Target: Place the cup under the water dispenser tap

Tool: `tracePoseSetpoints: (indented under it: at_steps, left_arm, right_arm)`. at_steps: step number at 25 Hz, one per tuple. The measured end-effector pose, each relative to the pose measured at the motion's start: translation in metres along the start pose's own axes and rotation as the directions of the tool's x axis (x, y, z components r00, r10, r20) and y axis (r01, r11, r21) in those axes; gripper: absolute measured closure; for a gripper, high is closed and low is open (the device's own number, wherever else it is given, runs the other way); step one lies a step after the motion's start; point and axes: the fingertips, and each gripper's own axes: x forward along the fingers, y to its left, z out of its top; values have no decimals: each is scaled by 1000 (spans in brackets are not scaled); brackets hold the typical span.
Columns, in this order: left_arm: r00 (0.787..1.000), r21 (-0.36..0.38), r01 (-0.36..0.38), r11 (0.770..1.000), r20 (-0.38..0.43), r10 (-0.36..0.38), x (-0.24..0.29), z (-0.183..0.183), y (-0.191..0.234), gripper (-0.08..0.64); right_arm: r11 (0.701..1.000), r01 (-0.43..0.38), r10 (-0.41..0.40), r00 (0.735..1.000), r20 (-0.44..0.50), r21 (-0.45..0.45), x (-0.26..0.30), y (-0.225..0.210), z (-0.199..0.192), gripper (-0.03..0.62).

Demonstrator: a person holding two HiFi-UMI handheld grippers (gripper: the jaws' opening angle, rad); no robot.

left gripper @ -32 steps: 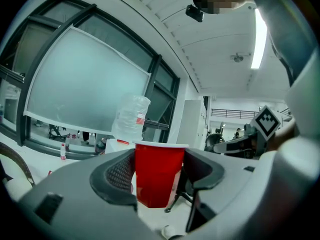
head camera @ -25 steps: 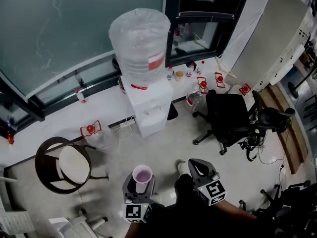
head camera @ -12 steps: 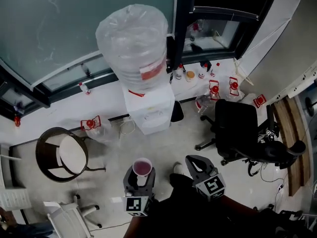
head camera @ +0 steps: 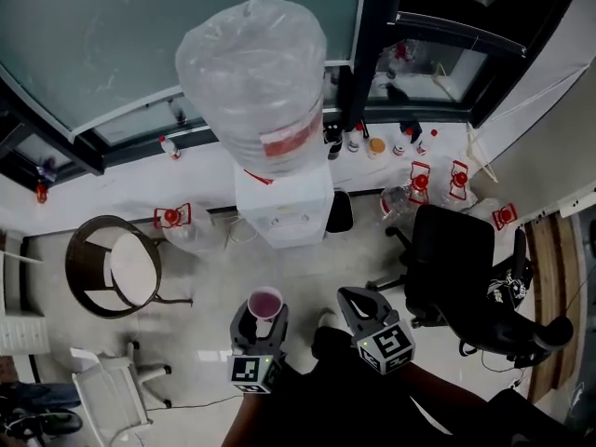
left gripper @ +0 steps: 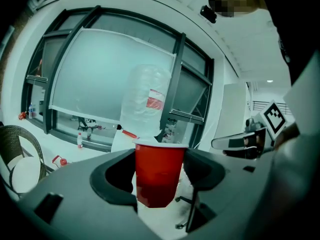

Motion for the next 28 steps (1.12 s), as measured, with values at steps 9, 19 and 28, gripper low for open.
tracePoseSetpoints:
  at_steps: [9, 19, 28]
  left_arm:
    - [998, -45, -53, 998, -46, 50, 58, -53, 31, 267]
    - [998, -54, 5, 999, -57, -8, 157, -134, 107, 267]
    - [994, -72, -29, 997, -108, 21, 216, -196, 171, 267]
  right_arm:
    - [998, -55, 56, 995, -81, 15, 51, -25, -33, 594]
    - [1000, -17, 14, 994, -110, -25, 163, -47, -67, 594]
    - [997, -74, 66, 974, -218, -30, 241, -43, -110, 594]
